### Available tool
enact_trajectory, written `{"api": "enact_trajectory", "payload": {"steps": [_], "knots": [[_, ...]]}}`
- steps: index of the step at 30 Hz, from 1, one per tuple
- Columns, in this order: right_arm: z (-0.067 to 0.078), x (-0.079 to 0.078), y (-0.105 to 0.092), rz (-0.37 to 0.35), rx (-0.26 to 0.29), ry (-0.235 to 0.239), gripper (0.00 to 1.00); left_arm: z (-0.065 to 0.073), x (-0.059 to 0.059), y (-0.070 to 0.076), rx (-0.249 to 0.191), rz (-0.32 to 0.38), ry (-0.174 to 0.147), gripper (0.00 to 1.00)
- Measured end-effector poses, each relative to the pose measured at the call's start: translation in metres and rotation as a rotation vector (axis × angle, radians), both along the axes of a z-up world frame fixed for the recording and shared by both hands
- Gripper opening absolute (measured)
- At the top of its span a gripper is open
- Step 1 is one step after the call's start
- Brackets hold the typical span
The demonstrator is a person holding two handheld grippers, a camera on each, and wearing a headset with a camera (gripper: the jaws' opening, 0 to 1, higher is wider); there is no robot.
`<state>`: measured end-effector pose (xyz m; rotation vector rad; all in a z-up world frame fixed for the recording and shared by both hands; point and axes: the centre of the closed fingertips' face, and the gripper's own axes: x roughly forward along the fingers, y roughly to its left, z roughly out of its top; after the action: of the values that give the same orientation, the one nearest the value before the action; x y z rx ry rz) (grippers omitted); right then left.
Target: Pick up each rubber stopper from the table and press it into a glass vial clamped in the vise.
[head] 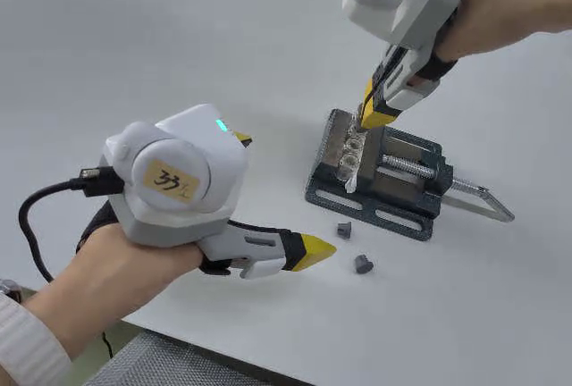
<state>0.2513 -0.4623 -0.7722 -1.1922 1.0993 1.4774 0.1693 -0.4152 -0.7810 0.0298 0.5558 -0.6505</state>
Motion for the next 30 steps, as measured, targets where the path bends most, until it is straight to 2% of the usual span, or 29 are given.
{"api": "enact_trajectory", "payload": {"steps": [6, 12, 18, 23, 27, 30], "knots": [[0.0, -0.0008, 0.0005, 0.007, -0.004, -0.003, 0.0, 0.0003, 0.0011, -0.0007, -0.006, 0.004, -0.002, 0.91], [-0.0009, -0.0021, 0.003, 0.049, -0.05, -0.036, 0.0, -0.0017, 0.0001, -0.0016, -0.006, -0.001, 0.004, 0.91], [-0.0007, -0.002, 0.0033, 0.049, -0.082, -0.046, 0.0, -0.0013, 0.0003, -0.0015, -0.005, 0.004, 0.004, 0.91], [-0.0005, -0.0042, 0.0031, 0.027, -0.096, -0.032, 0.0, -0.001, 0.0007, -0.0006, -0.009, 0.012, 0.0, 0.91], [-0.0002, -0.0057, 0.0023, 0.047, -0.106, -0.038, 0.0, -0.0022, -0.0002, -0.0004, -0.006, 0.013, 0.006, 0.91], [0.0, -0.0047, 0.0023, 0.03, -0.1, -0.018, 0.0, -0.0014, -0.0005, 0.001, -0.014, 0.022, 0.005, 0.91]]}}
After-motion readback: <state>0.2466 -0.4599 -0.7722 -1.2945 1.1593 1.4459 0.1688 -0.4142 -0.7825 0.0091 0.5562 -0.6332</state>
